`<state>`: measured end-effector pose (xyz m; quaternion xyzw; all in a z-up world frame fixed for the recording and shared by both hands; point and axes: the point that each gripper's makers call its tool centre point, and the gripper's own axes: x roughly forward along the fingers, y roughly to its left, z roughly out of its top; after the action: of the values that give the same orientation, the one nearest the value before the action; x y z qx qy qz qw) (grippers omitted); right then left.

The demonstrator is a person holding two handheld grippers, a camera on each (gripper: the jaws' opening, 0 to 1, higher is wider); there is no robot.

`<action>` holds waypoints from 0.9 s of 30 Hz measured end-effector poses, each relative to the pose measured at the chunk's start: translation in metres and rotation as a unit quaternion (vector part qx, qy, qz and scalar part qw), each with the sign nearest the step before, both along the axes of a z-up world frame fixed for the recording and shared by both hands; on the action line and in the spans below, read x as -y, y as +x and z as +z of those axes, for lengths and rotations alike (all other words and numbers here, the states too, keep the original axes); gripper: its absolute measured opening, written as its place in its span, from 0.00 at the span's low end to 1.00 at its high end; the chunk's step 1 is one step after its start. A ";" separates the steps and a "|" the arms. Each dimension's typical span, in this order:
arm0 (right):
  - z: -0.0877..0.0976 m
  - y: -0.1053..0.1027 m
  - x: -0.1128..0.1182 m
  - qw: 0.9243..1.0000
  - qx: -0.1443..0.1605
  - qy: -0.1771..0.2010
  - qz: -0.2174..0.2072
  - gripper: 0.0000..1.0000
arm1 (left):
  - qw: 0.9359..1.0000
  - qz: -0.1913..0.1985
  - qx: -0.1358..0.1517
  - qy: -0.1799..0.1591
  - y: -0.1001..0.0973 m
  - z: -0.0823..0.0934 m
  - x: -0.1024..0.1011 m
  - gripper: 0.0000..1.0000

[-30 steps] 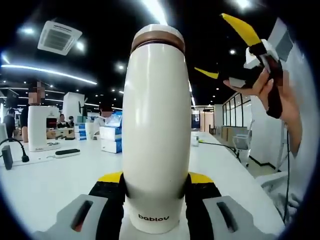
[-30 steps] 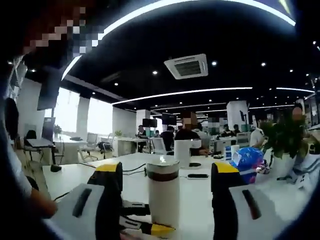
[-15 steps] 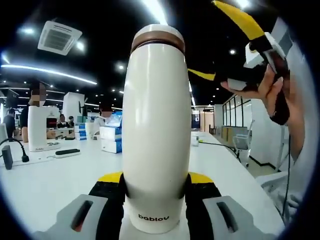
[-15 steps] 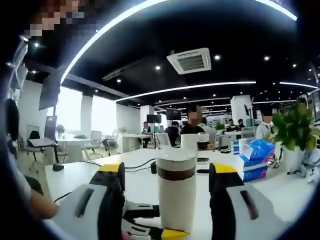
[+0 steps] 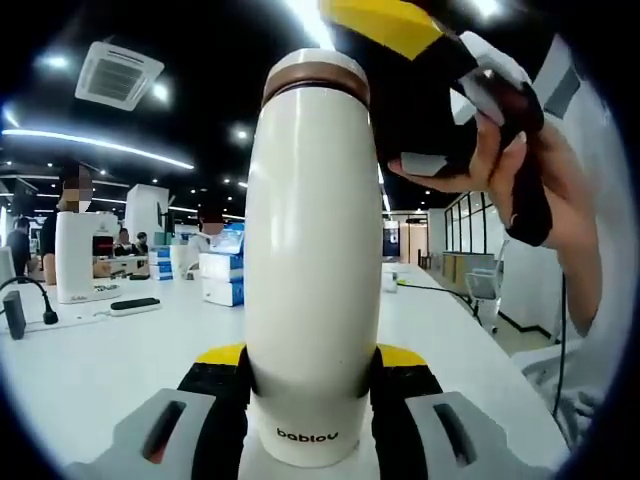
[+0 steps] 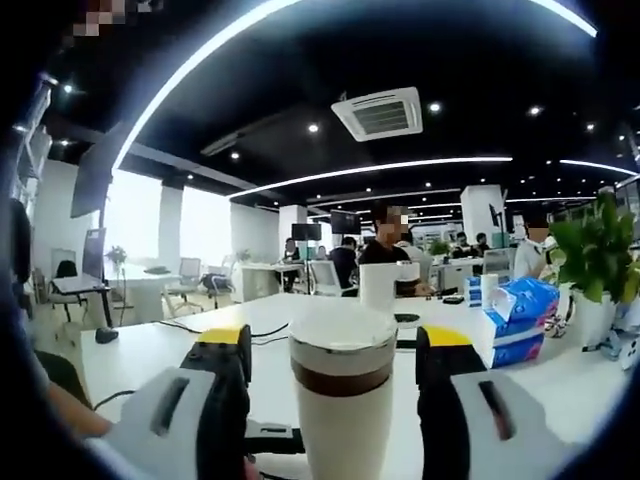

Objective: Grasp the water cup twist off the cup lid place the cup lid on the table

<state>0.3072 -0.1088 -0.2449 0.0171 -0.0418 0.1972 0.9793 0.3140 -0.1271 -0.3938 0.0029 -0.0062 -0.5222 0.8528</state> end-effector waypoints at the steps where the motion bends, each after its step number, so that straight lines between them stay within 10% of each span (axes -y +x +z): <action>1: 0.001 0.001 0.000 1.000 0.001 0.000 -0.002 0.68 | 1.000 0.000 0.000 0.000 0.000 0.000 0.000 0.48; 27: 0.005 0.009 0.000 1.000 -0.009 -0.001 -0.003 0.48 | 1.000 -0.001 0.001 0.001 -0.003 0.000 0.000 0.48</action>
<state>0.3165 -0.1091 -0.2395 0.0173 -0.0327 0.1941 0.9803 0.3114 -0.1273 -0.3934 0.0041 -0.0069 -0.5228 0.8524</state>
